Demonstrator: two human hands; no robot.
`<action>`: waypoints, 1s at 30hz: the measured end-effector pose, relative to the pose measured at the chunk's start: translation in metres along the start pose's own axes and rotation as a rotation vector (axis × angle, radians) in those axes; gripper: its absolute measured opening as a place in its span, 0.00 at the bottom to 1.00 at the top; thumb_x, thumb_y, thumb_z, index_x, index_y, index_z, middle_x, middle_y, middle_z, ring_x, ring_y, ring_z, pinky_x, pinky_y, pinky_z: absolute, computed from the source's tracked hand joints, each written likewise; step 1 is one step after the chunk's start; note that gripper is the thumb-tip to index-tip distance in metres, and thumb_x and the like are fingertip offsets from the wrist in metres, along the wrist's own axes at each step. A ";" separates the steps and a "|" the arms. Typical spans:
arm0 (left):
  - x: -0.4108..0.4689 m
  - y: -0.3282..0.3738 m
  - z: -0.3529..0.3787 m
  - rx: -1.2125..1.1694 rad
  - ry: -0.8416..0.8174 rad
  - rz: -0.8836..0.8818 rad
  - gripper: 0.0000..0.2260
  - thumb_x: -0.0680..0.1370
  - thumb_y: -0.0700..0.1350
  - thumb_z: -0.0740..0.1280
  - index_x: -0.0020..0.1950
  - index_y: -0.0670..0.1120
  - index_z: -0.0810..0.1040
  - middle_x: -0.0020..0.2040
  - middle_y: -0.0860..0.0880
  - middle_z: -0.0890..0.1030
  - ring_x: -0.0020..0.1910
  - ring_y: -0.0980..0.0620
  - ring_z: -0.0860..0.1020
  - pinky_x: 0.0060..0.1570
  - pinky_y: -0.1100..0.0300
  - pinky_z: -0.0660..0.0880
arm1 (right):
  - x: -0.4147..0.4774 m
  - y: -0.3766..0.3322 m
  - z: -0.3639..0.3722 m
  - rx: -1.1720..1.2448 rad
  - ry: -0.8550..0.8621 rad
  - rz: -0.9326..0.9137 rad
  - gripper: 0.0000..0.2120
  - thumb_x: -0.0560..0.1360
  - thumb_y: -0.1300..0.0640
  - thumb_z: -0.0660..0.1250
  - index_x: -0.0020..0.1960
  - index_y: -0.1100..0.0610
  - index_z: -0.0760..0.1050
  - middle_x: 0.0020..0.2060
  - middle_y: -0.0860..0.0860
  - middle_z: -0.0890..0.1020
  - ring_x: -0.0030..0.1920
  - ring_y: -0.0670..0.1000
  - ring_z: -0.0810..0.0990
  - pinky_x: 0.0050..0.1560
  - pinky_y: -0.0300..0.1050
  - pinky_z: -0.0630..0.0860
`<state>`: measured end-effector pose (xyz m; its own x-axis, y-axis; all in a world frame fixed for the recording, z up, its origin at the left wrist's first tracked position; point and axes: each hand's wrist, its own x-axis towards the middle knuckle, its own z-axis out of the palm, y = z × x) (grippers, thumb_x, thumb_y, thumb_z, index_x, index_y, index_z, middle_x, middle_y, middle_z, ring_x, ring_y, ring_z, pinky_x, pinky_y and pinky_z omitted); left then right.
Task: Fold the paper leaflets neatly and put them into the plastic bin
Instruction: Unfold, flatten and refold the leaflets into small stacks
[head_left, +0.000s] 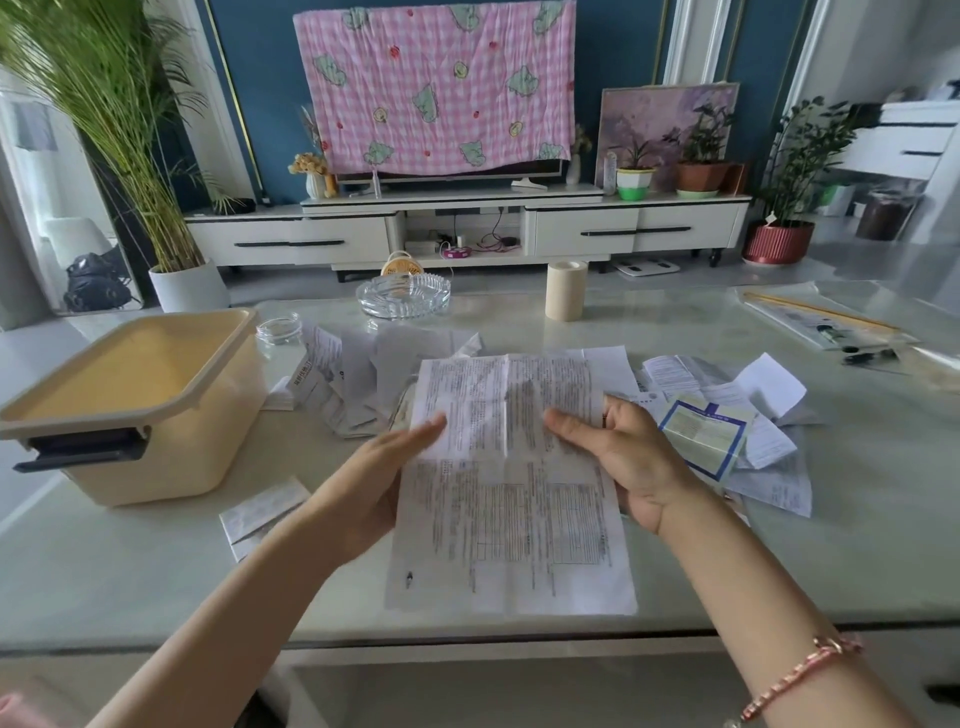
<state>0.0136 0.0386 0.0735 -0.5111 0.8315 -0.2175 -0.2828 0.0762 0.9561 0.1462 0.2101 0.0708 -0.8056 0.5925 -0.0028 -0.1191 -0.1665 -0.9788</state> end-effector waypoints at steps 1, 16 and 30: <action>0.000 -0.006 0.000 0.025 -0.019 0.005 0.17 0.74 0.48 0.64 0.58 0.39 0.77 0.53 0.39 0.82 0.49 0.42 0.82 0.48 0.51 0.80 | 0.000 0.001 -0.001 -0.039 0.028 -0.026 0.07 0.69 0.62 0.71 0.48 0.60 0.79 0.43 0.53 0.85 0.43 0.50 0.84 0.46 0.43 0.81; -0.001 -0.035 -0.009 -0.074 0.039 -0.004 0.08 0.77 0.37 0.62 0.53 0.36 0.77 0.43 0.43 0.84 0.37 0.49 0.83 0.33 0.61 0.78 | -0.026 0.012 0.000 -0.005 -0.099 0.344 0.07 0.76 0.65 0.63 0.52 0.60 0.78 0.44 0.53 0.85 0.44 0.48 0.84 0.40 0.40 0.80; -0.011 -0.040 -0.007 -0.065 -0.047 -0.266 0.15 0.69 0.46 0.68 0.51 0.39 0.78 0.41 0.44 0.84 0.35 0.50 0.83 0.31 0.61 0.79 | -0.037 0.002 -0.014 -0.431 -0.265 0.085 0.23 0.74 0.74 0.58 0.32 0.54 0.84 0.46 0.53 0.85 0.46 0.51 0.83 0.43 0.42 0.79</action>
<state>0.0252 0.0226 0.0367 -0.3745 0.8115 -0.4485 -0.4539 0.2613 0.8519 0.1837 0.1984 0.0660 -0.9282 0.3613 -0.0890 0.1585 0.1675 -0.9730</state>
